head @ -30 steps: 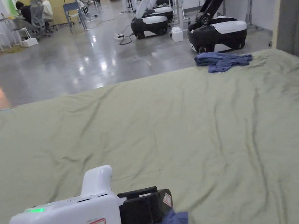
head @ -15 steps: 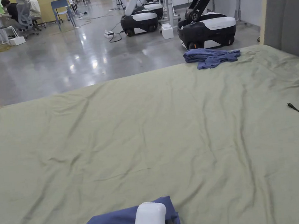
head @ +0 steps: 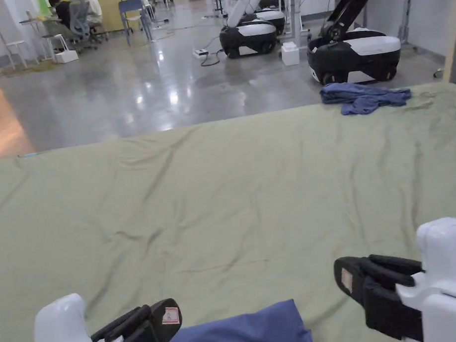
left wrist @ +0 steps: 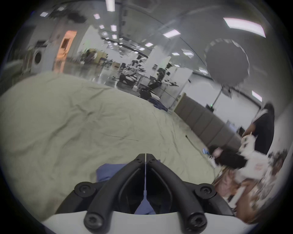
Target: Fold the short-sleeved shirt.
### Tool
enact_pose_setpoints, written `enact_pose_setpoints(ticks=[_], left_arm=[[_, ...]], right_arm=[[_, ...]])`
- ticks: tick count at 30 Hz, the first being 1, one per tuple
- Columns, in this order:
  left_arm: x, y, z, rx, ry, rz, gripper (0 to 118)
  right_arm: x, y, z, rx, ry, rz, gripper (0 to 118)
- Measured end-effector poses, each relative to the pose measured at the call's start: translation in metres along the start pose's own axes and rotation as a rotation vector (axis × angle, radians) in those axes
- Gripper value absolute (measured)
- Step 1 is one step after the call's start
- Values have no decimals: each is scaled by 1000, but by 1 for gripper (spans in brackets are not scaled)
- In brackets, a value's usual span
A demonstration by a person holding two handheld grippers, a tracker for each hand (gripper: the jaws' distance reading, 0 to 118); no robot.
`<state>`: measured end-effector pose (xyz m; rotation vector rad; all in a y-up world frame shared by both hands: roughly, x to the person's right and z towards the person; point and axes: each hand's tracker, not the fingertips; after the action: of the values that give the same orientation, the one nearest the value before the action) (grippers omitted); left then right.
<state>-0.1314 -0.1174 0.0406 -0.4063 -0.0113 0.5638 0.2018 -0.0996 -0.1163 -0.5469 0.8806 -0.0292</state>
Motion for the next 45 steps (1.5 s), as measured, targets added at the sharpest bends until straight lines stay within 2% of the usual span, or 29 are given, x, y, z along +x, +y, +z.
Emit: enact_pose_setpoints(ticks=[1,3,6,8,10,12,14,16,17,18,19,20,22,25,29,30,31,32,33,34,35,36,37,39,40,42,44,45], left_arm=[[-11,0,6,9,1,40,2],[-32,-4,14,0,19,106,2],[-54,-15,21,-21,26,158,2],[-65,-21,22,-39,31,175,2],[-77,-26,20,-68,29,196,2],[-90,-25,12,-118,2,232,2],[-107,-21,0,-199,-92,287,2],[-132,-20,-23,-340,-234,411,2],[-143,-22,-32,-381,-280,469,9],[-155,-26,-43,-421,-345,544,34],[-160,-30,-50,-421,-342,590,79],[-162,-33,-58,-435,-333,609,117],[-165,-35,-69,-475,-292,638,118],[-157,-41,-78,-471,-390,657,118],[-142,-51,-103,-497,-393,651,118],[-135,-52,-109,-525,-436,655,118],[-129,-53,-115,-565,-449,652,117],[-124,-54,-120,-587,-442,648,110],[-118,-54,-121,-608,-429,628,110],[-115,-53,-121,-624,-397,587,106],[-113,-53,-122,-643,-352,555,85],[-110,-53,-120,-648,-248,504,55],[-110,-55,-118,-635,-216,497,33],[-114,-59,-118,-651,-257,619,32],[-112,-57,-118,-662,-229,637,32],[-109,-50,-116,-660,-204,601,32],[-103,-42,-114,-681,-170,563,31],[-100,-36,-113,-689,-161,556,31]], right_arm=[[-5,-3,-24,-82,11,15,4],[-6,-17,-67,-251,17,97,4],[-12,-35,-113,-507,-20,215,4],[-9,-49,-134,-636,-22,227,4],[-2,-56,-151,-676,-62,245,4],[-8,-42,-156,-715,-57,264,4],[-17,-42,-158,-741,-59,359,4],[-22,-45,-162,-751,-60,440,3],[-24,-45,-164,-755,-61,450,3],[-22,-47,-163,-754,-61,448,3],[-20,-46,-164,-755,-60,442,3],[-17,-45,-164,-758,-58,430,3],[-11,-44,-164,-757,-41,390,3],[1,-44,-165,-753,-9,337,3],[14,-45,-163,-740,31,245,3],[13,-42,-162,-732,40,234,3],[15,-44,-161,-723,47,220,3],[17,-45,-160,-713,51,208,3],[19,-47,-158,-702,55,195,3],[20,-49,-155,-687,56,178,3],[22,-50,-153,-676,59,165,3],[24,-53,-151,-657,61,146,3],[27,-56,-149,-633,68,122,3],[33,-62,-144,-577,72,42,3],[37,-66,-139,-541,81,-8,3],[44,-73,-118,-403,101,-171,3],[48,-81,-86,-217,76,-332,3],[49,-82,-68,-126,71,-388,3]])
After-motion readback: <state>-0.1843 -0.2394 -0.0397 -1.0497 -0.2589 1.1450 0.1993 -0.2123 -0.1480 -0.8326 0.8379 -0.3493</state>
